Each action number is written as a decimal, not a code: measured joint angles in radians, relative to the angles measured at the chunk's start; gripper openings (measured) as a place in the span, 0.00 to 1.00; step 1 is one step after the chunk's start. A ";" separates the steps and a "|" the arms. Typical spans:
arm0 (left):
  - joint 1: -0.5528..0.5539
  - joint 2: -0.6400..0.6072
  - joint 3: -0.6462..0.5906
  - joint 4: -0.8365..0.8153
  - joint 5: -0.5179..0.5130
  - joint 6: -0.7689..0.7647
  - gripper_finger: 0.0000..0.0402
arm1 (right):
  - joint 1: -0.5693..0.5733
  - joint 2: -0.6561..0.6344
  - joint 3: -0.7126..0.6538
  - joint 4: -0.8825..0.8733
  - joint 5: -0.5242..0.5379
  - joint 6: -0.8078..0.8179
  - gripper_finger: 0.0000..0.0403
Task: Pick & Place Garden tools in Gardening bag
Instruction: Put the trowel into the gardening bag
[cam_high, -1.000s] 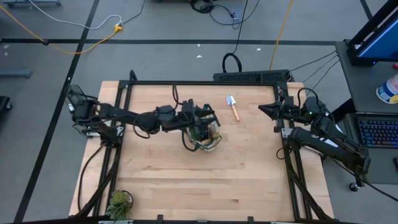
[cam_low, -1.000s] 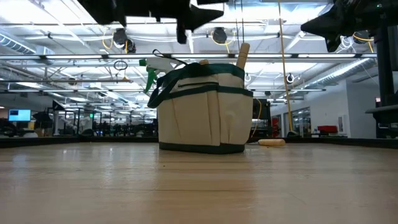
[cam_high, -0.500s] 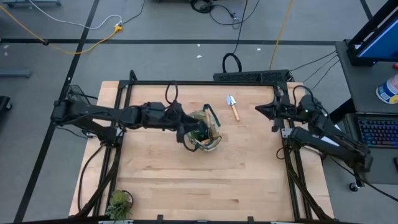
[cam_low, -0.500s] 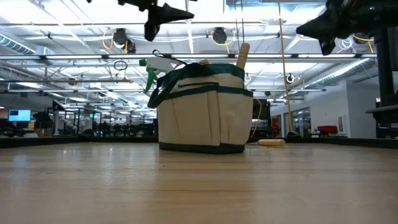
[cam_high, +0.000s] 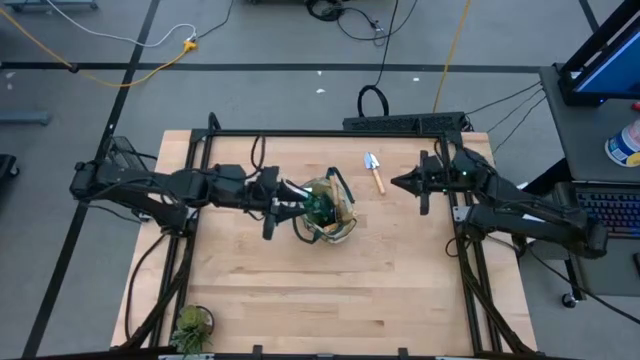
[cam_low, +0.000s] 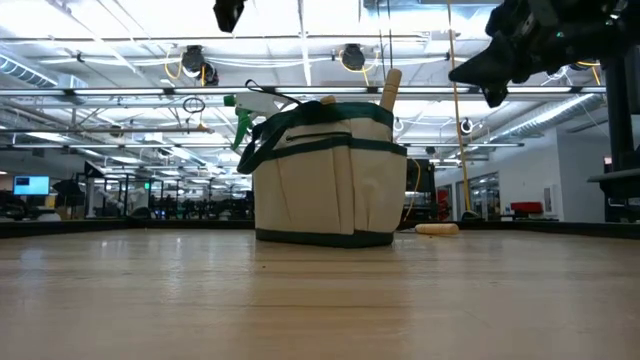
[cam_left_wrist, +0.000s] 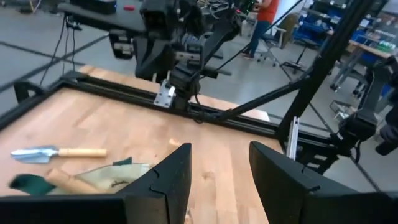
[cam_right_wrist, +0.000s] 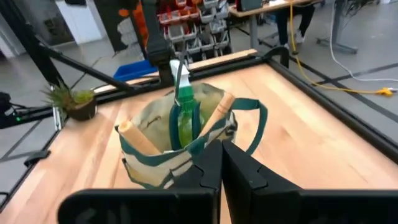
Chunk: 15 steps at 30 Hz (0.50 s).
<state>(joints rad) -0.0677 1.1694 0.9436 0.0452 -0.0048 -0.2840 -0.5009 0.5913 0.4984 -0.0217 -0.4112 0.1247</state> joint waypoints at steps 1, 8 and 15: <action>0.001 -0.011 -0.003 -0.004 0.005 0.015 0.41 | 0.005 0.010 0.000 0.001 0.014 -0.004 0.00; -0.007 -0.102 -0.105 0.038 0.014 0.036 0.41 | 0.047 0.066 0.001 -0.001 0.101 -0.057 0.00; -0.028 -0.254 -0.317 0.226 0.010 0.039 0.41 | 0.053 0.129 0.002 -0.005 0.154 -0.100 0.00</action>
<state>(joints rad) -0.0959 0.9150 0.6269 0.2715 0.0050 -0.2452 -0.4476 0.7203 0.4999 -0.0267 -0.2569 0.0246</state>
